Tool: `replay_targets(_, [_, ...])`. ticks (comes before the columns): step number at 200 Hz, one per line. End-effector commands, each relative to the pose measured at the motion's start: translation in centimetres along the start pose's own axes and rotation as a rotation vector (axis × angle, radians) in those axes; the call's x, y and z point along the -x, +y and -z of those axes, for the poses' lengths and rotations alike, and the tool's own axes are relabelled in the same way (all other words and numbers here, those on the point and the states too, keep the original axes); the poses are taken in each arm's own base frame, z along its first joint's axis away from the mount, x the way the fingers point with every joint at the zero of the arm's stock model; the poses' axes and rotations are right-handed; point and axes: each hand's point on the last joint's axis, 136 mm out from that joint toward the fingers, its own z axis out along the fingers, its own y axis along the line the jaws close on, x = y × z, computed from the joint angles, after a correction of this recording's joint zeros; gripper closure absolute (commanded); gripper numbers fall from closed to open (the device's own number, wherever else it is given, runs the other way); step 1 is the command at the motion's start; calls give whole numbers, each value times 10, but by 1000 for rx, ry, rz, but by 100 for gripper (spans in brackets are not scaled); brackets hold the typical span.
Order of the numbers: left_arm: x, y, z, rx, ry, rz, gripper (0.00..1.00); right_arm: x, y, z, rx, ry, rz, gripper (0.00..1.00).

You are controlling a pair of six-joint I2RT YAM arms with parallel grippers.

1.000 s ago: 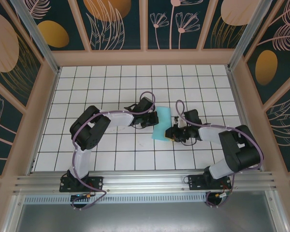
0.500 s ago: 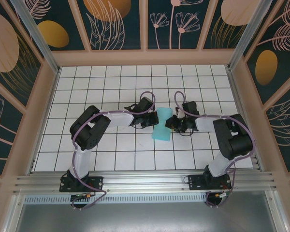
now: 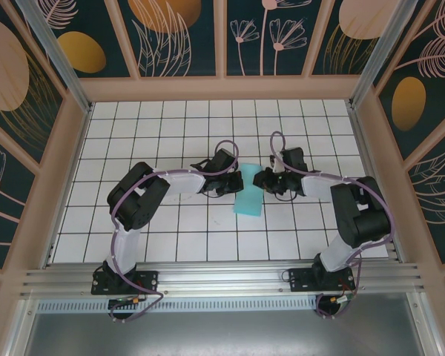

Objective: Fold a paper plane with a square sheet of paper (pick it up from the middle)
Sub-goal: Fold the square sheet of paper in half at the center of the table.

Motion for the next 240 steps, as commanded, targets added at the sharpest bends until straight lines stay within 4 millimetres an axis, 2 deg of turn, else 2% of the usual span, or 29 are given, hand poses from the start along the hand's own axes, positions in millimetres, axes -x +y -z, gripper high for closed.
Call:
replay_targets(1, [-22, 31, -14, 105, 74, 8, 100, 5, -7, -4, -8, 9, -14, 77])
replay_targets(36, [-23, 33, -14, 111, 76, 4, 100, -2, -43, -17, -109, 24, -74, 77])
replay_targets(52, [-24, 34, -14, 113, 78, 5, 100, -7, -51, -21, -127, 41, -98, 77])
replay_targets(68, [-25, 35, -14, 115, 81, 6, 100, -4, -46, -19, -118, 34, -96, 77])
replay_targets(98, [-24, 35, -12, 116, 77, 3, 100, 18, -13, -3, -52, -11, -47, 77])
replay_targets(114, [-24, 35, -12, 117, 76, 3, 100, 30, -4, 1, -39, -36, -30, 77])
replay_targets(140, [-24, 34, -12, 114, 74, 4, 100, 36, -14, -6, -62, -28, -47, 77])
replay_targets(163, [-23, 34, -12, 114, 75, 3, 100, 30, -32, -19, -90, 7, -77, 77])
replay_targets(181, [-23, 34, -12, 113, 74, 2, 100, 27, -50, -23, -122, 17, -116, 78])
replay_targets(193, [-24, 35, -12, 115, 74, 0, 100, 25, -56, -24, -123, 22, -143, 78])
replay_targets(209, [-25, 35, -11, 116, 76, 0, 100, 29, -49, -20, -114, 11, -131, 78])
replay_targets(240, [-24, 35, -11, 115, 74, 2, 100, 48, -21, -7, -63, -13, -78, 77])
